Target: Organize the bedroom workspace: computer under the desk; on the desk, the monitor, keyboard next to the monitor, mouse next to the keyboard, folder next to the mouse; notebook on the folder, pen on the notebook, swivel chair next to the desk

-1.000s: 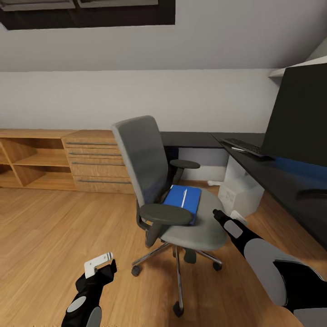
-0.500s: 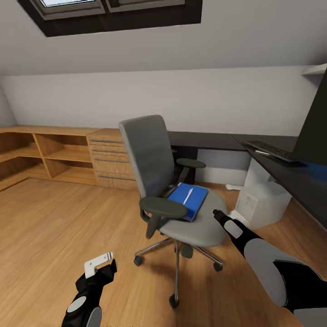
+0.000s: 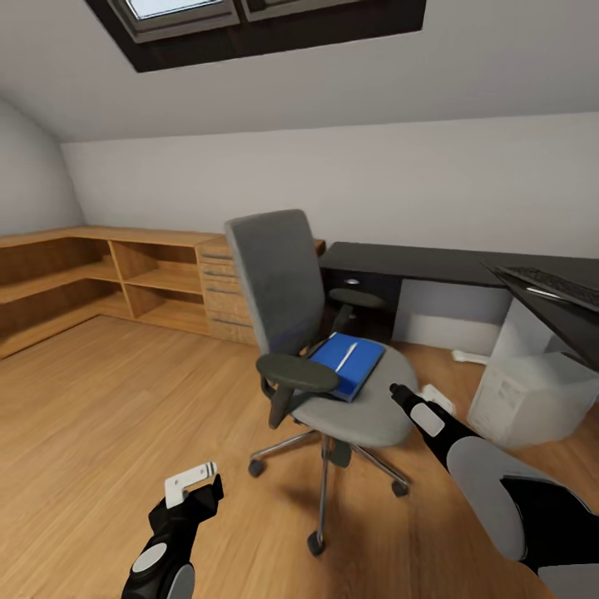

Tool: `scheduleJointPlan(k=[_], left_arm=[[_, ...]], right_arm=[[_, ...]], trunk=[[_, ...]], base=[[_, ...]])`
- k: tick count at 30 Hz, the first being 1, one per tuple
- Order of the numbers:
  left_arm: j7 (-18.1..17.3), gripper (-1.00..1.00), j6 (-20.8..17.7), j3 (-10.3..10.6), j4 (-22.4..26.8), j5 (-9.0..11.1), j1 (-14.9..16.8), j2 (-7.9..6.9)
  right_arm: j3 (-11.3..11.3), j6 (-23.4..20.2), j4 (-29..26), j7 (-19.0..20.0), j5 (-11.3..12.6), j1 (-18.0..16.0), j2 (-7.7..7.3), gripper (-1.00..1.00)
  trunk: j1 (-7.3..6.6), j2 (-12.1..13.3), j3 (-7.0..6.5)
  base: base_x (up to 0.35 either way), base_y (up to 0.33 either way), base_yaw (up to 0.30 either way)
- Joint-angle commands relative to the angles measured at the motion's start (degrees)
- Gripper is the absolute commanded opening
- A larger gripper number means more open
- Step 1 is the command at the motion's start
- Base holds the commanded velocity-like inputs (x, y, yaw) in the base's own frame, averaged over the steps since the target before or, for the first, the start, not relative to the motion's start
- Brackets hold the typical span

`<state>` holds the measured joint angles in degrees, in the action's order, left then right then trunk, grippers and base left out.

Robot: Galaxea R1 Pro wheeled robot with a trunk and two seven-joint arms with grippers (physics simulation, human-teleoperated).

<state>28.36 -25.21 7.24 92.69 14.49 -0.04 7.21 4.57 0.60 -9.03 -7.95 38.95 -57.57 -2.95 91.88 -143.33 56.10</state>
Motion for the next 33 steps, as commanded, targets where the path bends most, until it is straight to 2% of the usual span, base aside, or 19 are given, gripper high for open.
scheduleJointPlan(k=[1,11,33], left_arm=[[0.46,1.0,-0.14,0.11,0.05,0.54,0.0,-0.01],[0.47,1.0,-0.19,0.14,-0.02,0.54,0.03,-0.01],[0.47,1.0,-0.19,0.14,-0.05,0.51,0.02,-0.01]], right_arm=[[0.59,0.01,-0.02,0.12,0.68,0.0,0.05,1.0],[0.52,0.04,-0.06,0.12,0.68,0.0,0.05,1.0],[0.69,0.14,-0.17,0.11,0.59,0.0,-0.04,1.0]], trunk=[[0.0,-0.01,0.07],[0.0,-0.01,0.26],[0.0,-0.01,0.27]], base=[[0.047,0.0,0.252],[0.007,0.0,0.217],[0.0,0.0,0.005]])
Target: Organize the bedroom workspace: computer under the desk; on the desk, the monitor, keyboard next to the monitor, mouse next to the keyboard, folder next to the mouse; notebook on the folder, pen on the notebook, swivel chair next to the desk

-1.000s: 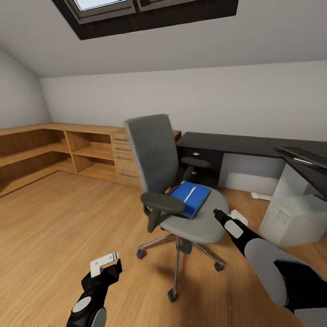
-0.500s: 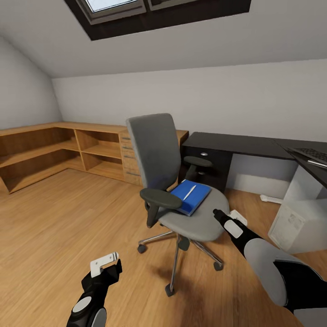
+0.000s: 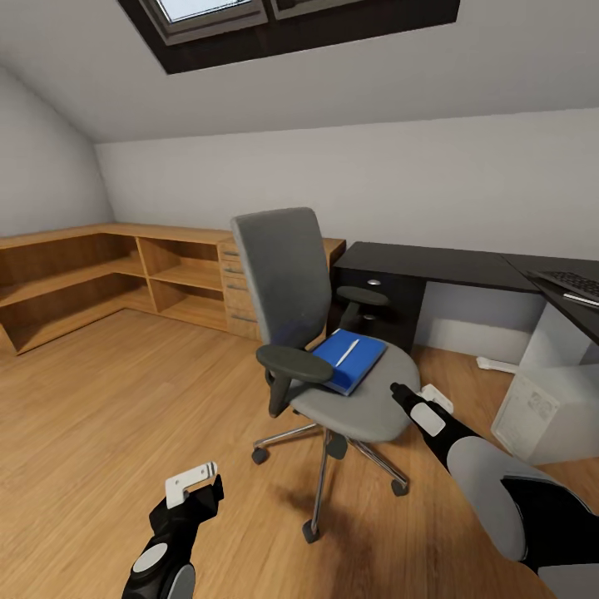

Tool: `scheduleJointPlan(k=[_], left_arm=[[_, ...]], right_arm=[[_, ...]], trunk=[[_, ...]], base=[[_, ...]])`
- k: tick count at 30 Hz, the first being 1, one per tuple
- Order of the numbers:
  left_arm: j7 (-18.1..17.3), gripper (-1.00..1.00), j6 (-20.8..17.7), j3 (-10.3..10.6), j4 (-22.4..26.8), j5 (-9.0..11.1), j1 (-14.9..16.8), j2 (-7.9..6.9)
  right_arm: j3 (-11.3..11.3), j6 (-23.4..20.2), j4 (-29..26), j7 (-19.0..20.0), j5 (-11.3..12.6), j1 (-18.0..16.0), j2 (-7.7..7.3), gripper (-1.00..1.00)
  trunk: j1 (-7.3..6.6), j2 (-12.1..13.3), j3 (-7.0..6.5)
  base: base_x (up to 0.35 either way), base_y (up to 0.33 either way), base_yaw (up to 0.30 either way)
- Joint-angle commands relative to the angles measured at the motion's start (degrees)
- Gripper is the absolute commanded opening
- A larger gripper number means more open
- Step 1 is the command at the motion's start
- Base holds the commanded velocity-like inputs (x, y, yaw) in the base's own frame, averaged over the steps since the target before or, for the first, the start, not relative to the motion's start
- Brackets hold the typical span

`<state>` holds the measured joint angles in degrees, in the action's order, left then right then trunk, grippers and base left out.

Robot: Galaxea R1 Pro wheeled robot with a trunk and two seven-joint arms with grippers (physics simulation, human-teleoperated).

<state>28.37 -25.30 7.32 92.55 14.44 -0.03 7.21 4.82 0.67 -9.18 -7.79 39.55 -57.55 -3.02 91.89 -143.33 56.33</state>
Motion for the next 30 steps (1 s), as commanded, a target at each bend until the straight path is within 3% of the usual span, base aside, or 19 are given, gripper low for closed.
scheduleJointPlan(k=[1,13,16,17,21,30], left_arm=[[0.45,1.0,-0.1,0.06,0.09,0.54,0.02,-0.01],[0.45,1.0,-0.22,0.02,0.09,0.58,0.01,-0.07],[0.45,1.0,-0.25,-0.01,0.09,0.55,0.02,-0.09],[0.45,1.0,-0.21,0.03,0.09,0.52,0.02,-0.09],[0.45,1.0,-0.2,0.05,0.09,0.5,0.01,-0.09],[0.45,1.0,-0.19,0.02,0.09,0.5,-0.02,-0.1]], right_arm=[[0.46,0.06,-0.01,-0.06,0.0,-0.02,0.03,1.0],[0.81,-0.04,0.04,-0.1,0.54,-0.02,-1.0,1.0],[0.91,-0.04,0.04,-0.11,2.5,-0.02,-2.1,1.0],[0.96,-0.05,0.04,-0.12,5.35,-0.02,-3.23,1.0],[0.97,-0.06,0.04,-0.12,6.66,-0.02,-3.85,1.0],[0.98,-0.06,0.04,-0.12,7.27,-0.02,-4.15,1.0]], trunk=[[-0.01,-0.02,0.04],[-0.01,-0.02,0.04],[-0.01,-0.02,0.04],[-0.01,-0.02,0.04],[-0.01,-0.02,0.04],[-0.01,-0.02,0.04]], base=[[0.0,0.0,0.0],[0.0,0.0,0.0],[0.062,0.0,0.0],[0.249,0.0,0.0],[0.219,0.0,0.0],[0.054,0.0,0.0]])
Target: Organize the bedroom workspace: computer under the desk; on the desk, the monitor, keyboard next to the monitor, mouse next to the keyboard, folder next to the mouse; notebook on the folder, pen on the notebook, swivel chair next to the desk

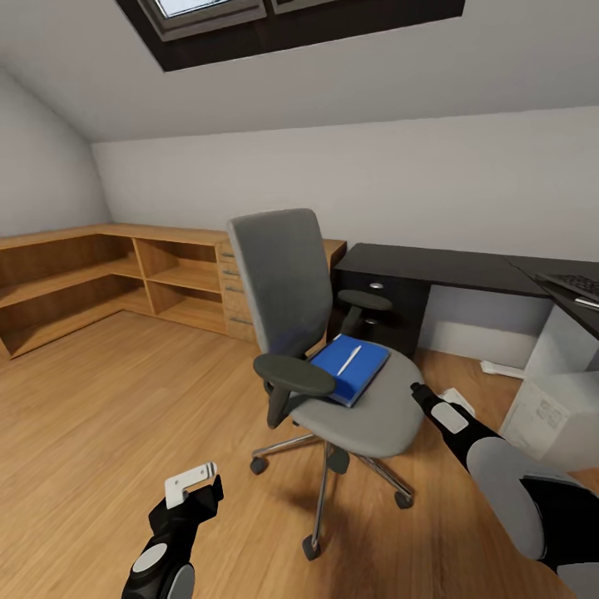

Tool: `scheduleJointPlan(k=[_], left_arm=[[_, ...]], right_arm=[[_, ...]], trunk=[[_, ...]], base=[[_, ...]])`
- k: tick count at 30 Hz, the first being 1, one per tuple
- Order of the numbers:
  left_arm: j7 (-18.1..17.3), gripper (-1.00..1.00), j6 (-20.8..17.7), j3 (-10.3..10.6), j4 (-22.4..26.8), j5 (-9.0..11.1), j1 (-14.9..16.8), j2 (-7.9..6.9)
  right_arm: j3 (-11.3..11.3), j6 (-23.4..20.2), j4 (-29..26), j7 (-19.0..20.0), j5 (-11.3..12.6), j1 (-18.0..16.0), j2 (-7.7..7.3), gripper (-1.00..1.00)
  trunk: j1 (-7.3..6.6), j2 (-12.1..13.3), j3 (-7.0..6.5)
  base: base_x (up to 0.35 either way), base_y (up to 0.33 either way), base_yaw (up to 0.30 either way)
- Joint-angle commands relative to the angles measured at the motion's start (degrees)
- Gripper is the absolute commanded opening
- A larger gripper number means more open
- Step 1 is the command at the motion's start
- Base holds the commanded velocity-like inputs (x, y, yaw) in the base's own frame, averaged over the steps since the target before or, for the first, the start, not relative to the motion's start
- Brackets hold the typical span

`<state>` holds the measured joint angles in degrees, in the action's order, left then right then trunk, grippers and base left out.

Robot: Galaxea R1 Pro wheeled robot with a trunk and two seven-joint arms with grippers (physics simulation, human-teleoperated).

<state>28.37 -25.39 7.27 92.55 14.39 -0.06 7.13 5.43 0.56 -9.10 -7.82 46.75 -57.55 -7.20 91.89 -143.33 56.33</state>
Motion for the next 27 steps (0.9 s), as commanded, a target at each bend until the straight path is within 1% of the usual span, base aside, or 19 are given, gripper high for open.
scheduleJointPlan(k=[1,4,12,20,27], left_arm=[[0.46,1.0,-0.1,0.06,0.09,0.55,0.02,-0.01],[0.46,1.0,-0.1,0.04,0.09,0.55,0.03,-0.01],[0.46,1.0,-0.09,0.03,0.09,0.55,0.03,-0.01],[0.46,1.0,-0.08,0.03,0.09,0.55,0.04,-0.01],[0.46,1.0,-0.08,0.06,0.09,0.55,0.03,-0.01]], right_arm=[[0.37,0.06,-0.04,-0.09,0.07,-0.02,0.02,1.0],[0.38,0.06,-0.04,-0.09,0.1,-0.02,0.0,1.0],[0.38,0.06,-0.02,-0.09,0.16,-0.02,-0.01,1.0],[0.38,0.06,0.04,-0.09,0.18,-0.02,-0.01,1.0],[0.38,0.06,0.04,-0.09,0.19,-0.02,-0.01,1.0]], trunk=[[-0.01,-0.02,0.04],[-0.01,-0.02,0.04],[-0.01,-0.02,0.04],[-0.01,-0.02,0.04],[-0.01,-0.02,0.04]], base=[[0.034,0.0,0.0],[0.103,0.0,0.0],[0.204,0.0,0.0],[0.063,0.0,0.0],[0.159,0.0,0.0]])
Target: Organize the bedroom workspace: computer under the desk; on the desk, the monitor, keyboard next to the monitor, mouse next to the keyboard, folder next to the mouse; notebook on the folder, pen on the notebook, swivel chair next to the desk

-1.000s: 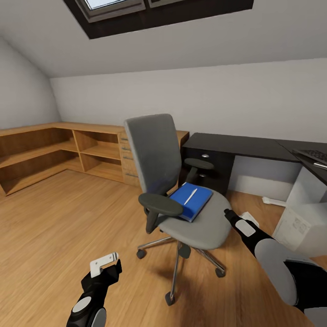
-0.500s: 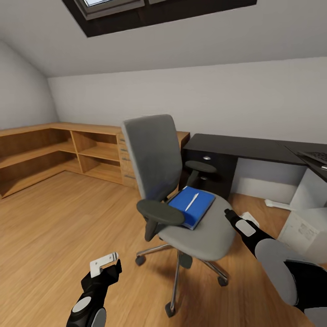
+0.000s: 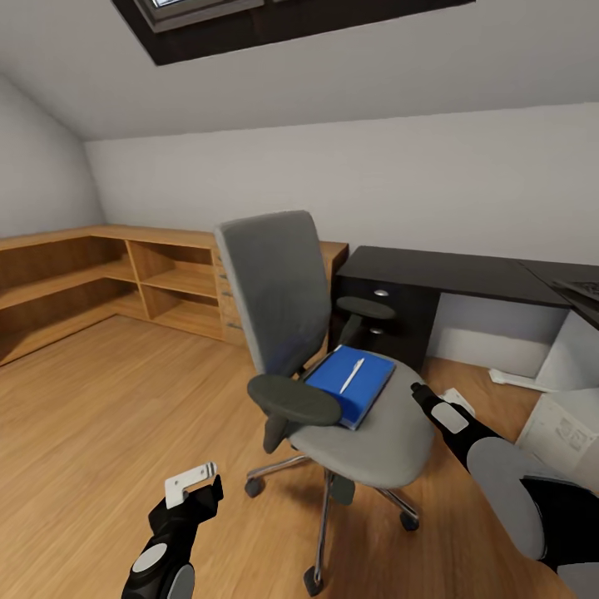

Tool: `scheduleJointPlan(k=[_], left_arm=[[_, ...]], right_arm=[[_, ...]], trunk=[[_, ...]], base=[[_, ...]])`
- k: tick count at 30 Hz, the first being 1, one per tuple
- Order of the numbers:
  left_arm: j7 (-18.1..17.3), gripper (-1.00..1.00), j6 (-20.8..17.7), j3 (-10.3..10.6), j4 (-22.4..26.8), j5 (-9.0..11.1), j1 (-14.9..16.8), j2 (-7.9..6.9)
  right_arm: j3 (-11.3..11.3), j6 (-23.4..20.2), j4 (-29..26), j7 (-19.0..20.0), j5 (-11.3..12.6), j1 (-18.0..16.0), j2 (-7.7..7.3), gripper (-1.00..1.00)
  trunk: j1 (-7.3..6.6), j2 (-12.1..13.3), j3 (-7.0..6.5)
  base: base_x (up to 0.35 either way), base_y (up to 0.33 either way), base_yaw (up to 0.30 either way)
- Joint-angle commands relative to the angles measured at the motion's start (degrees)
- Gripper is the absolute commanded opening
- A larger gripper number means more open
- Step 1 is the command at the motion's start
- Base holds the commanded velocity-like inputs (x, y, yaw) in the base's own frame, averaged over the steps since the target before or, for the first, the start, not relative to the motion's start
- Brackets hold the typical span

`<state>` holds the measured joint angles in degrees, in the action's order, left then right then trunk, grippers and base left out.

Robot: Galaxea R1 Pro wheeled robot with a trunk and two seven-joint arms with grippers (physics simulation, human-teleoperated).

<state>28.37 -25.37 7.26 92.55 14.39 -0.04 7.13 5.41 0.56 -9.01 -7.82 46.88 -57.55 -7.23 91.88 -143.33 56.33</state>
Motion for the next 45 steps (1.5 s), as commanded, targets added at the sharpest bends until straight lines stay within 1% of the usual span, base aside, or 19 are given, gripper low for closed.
scheduleJointPlan(k=[1,8,32,39,45], left_arm=[[0.46,1.0,-0.11,0.05,0.09,0.55,0.01,-0.01],[0.46,1.0,-0.12,0.12,0.09,0.55,-0.01,-0.01],[0.46,1.0,-0.05,0.27,-0.03,0.55,0.03,0.08],[0.53,1.0,0.05,1.21,-0.36,0.31,0.04,0.08],[0.46,1.0,0.05,1.41,-0.43,0.26,0.04,0.08]], right_arm=[[0.39,0.06,-0.04,-0.09,0.05,-0.02,0.03,1.0],[0.38,0.06,-0.1,-0.09,0.06,-0.02,0.03,1.0],[0.38,0.06,-0.13,-0.09,0.06,-0.02,0.03,1.0],[0.39,0.06,-0.13,-0.09,0.06,-0.02,0.03,1.0],[0.39,0.06,-0.13,-0.09,0.06,-0.02,0.03,1.0]], trunk=[[0.0,-0.02,0.04],[0.0,-0.02,0.04],[0.0,-0.02,0.37],[0.0,-0.02,0.56],[0.0,-0.02,0.77]], base=[[0.039,0.0,0.0],[0.005,0.0,0.125],[0.001,0.0,0.258],[0.196,0.0,0.261],[0.257,0.0,0.261]])
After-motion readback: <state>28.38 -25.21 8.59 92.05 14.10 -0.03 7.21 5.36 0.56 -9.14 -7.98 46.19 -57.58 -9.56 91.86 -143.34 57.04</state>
